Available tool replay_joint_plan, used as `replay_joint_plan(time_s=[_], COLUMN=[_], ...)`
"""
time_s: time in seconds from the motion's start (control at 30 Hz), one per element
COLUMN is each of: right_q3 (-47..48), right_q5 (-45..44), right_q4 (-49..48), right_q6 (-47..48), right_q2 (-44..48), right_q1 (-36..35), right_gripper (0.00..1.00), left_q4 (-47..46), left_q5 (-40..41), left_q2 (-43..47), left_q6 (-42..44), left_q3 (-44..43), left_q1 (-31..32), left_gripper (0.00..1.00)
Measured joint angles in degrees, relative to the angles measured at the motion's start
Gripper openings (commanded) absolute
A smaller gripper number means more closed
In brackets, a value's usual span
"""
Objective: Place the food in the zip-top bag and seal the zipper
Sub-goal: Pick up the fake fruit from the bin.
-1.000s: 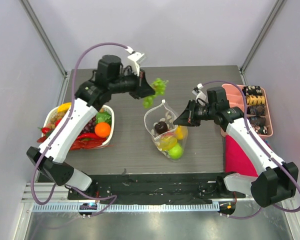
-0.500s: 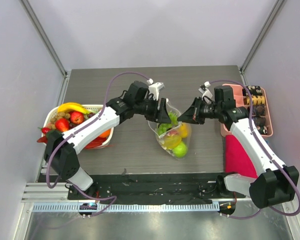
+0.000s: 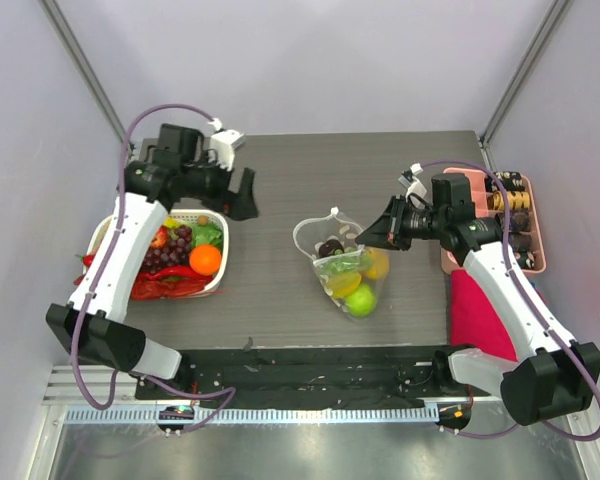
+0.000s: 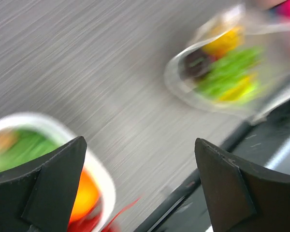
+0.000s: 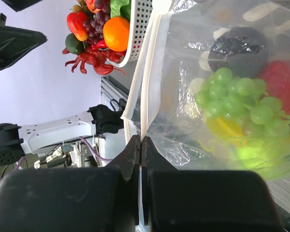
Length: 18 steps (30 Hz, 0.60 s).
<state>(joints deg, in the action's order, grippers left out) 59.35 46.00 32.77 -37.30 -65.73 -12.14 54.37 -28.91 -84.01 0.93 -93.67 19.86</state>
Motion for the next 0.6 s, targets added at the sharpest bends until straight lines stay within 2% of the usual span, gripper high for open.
replay_joint_plan(time_s=[0.1, 0.23, 0.37, 0.6], right_q3=[-0.6, -1.9, -2.2, -2.2], right_q5=[0.0, -0.1, -0.2, -0.3], right_q4=[0.2, 0.3, 0.5, 0.5], right_q6=[0.4, 1.2, 1.5, 1.7], right_q2=[0.3, 0.3, 0.2, 0.2], right_q1=[0.0, 0.0, 0.0, 0.0], right_gripper=[0.01, 0.01, 0.01, 0.01], left_q4=[9.2, 17.4, 20.9, 22.2], left_q5=[5.3, 11.0, 15.6, 17.5], left_q2=[2.0, 3.2, 2.9, 0.0], left_q6=[9.8, 21.4, 29.9, 37.4], left_q3=[0.5, 5.1, 8.8, 9.9], left_q1=[-6.1, -8.7, -9.1, -9.2], left_gripper=[0.98, 0.99, 0.99, 0.98])
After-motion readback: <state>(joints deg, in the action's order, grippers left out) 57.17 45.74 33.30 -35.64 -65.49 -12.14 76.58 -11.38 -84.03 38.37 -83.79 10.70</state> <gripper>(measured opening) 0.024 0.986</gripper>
